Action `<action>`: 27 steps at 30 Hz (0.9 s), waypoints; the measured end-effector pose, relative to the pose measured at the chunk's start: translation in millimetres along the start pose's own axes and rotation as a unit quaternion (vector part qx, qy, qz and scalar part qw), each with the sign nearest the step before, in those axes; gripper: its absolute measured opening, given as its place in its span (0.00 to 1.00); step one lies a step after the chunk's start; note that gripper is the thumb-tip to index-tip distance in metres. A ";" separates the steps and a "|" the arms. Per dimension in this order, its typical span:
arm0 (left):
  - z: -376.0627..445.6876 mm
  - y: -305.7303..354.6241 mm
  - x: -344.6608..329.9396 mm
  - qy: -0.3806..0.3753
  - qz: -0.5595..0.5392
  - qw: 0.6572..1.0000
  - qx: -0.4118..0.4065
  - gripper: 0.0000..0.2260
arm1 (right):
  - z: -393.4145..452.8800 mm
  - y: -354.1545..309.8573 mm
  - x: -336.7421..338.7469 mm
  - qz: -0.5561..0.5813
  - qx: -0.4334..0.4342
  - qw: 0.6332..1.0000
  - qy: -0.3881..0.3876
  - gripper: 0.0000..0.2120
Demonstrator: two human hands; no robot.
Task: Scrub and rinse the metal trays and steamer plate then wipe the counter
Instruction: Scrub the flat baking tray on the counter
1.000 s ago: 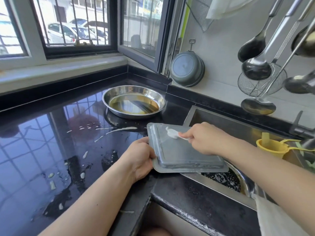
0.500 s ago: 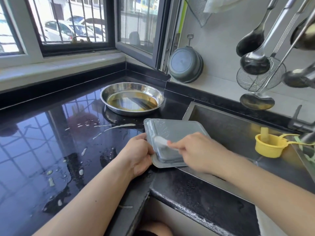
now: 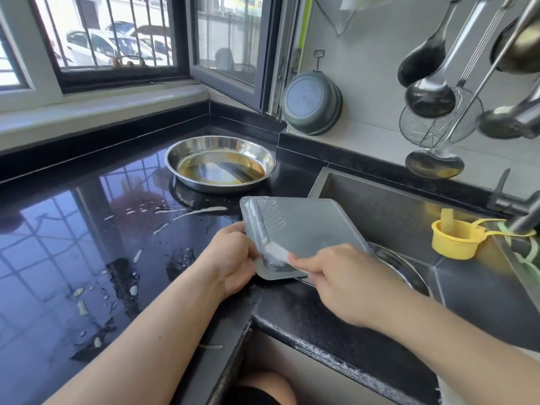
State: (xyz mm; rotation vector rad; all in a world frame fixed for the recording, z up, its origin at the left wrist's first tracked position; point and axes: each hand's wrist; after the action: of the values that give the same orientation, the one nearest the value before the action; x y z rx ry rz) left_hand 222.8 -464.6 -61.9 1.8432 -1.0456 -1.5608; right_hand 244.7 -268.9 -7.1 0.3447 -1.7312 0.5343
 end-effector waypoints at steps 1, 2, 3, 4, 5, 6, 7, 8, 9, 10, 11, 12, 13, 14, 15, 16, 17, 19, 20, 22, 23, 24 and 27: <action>0.6 -0.6 -0.2 0.003 0.001 1.000 -0.001 0.30 | 2.0 5.6 3.8 -0.020 -0.024 0.999 0.006 0.27; 0.8 -1.3 -0.7 0.003 0.002 1.000 -0.002 0.30 | 4.3 11.8 9.5 -0.033 -0.060 0.998 0.010 0.28; 0.7 -1.6 -1.0 0.003 0.003 1.000 -0.003 0.30 | 4.6 15.0 14.2 -0.036 -0.084 0.996 0.009 0.28; 0.5 -1.3 -1.2 0.003 0.004 1.000 -0.003 0.30 | 3.7 13.7 14.9 -0.031 -0.086 0.996 0.006 0.28; 0.3 -0.6 -1.4 0.003 0.005 1.000 -0.004 0.30 | 1.6 8.1 11.5 -0.019 -0.065 0.998 0.005 0.27; -0.1 0.2 -1.5 0.005 0.005 1.000 -0.004 0.30 | -2.0 -0.9 5.5 -0.009 -0.034 0.999 0.007 0.27; -0.3 0.5 -1.8 0.008 0.006 1.000 -0.005 0.30 | -5.8 -9.4 -0.5 -0.002 -0.013 1.000 0.010 0.27; -0.3 0.5 -1.7 0.012 0.006 1.000 -0.006 0.30 | -8.2 -13.4 -3.2 -0.001 -0.012 1.000 0.018 0.27; -0.5 0.0 -2.0 0.015 0.007 1.000 -0.006 0.30 | -7.7 -10.4 -4.4 -0.005 -0.035 0.999 0.024 0.28; -0.7 -0.5 -2.7 0.014 0.006 1.000 -0.006 0.30 | -7.8 -5.1 -3.3 -0.010 -0.069 0.997 0.033 0.28; -0.6 -0.7 -2.7 0.013 0.006 1.000 -0.004 0.30 | -9.2 -2.5 -2.4 -0.016 -0.098 0.994 0.044 0.28; -0.6 -0.6 -2.1 0.014 0.005 1.000 -0.003 0.30 | -11.9 -4.2 -4.0 -0.023 -0.109 0.992 0.054 0.28; -0.8 -0.4 -0.9 0.015 0.007 1.000 -0.004 0.29 | -15.6 -9.6 -8.4 -0.019 -0.096 0.993 0.064 0.29; -1.0 0.0 -0.4 0.016 0.010 1.000 -0.004 0.29 | -20.1 -17.9 -14.4 -0.009 -0.071 0.995 0.068 0.29; -1.0 0.1 -0.9 0.016 0.017 1.000 -0.004 0.29 | -24.4 -26.2 -20.2 0.007 -0.046 0.996 0.070 0.29; -1.5 0.1 -2.0 0.015 0.024 1.000 -0.003 0.30 | -27.6 -28.8 -24.0 0.018 -0.040 0.996 0.073 0.28; -2.1 0.3 -3.2 0.013 0.026 1.000 -0.004 0.30 | -28.6 -23.6 -25.4 0.024 -0.055 0.995 0.076 0.27; -4.0 1.0 -4.9 0.007 0.022 1.000 -0.005 0.31 | -27.4 -4.8 -20.1 0.022 -0.129 0.988 0.078 0.27; -5.0 1.3 -5.8 0.005 0.020 1.000 -0.005 0.32 | -28.5 1.8 -18.0 0.012 -0.160 0.984 0.074 0.28; -5.8 1.3 -6.7 0.005 0.025 1.000 -0.005 0.34 | -31.2 1.9 -19.1 0.012 -0.175 0.982 0.073 0.28; -5.5 1.2 -6.6 0.004 0.028 1.000 -0.010 0.34 | -31.7 -5.7 -20.6 0.019 -0.164 0.984 0.074 0.28; -5.0 1.3 -5.8 0.006 0.028 1.000 -0.013 0.33 | -31.7 -14.1 -22.6 0.032 -0.143 0.986 0.077 0.29; -6.0 2.6 -4.9 -0.005 0.005 1.000 -0.003 0.27 | -28.5 -28.8 -29.5 0.069 -0.072 0.990 0.096 0.27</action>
State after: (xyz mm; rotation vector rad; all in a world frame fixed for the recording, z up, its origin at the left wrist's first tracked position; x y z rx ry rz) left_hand 227.8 -462.7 -55.7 1.8249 -1.0525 -1.5679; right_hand 289.6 -280.1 -26.3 0.0691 -1.6036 0.5215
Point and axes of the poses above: each hand's wrist, its own z-axis towards the middle knuckle, its own x-axis out of the back of the hand, y = z × x, and after that the axes turned 7 degrees about -y, right-handed
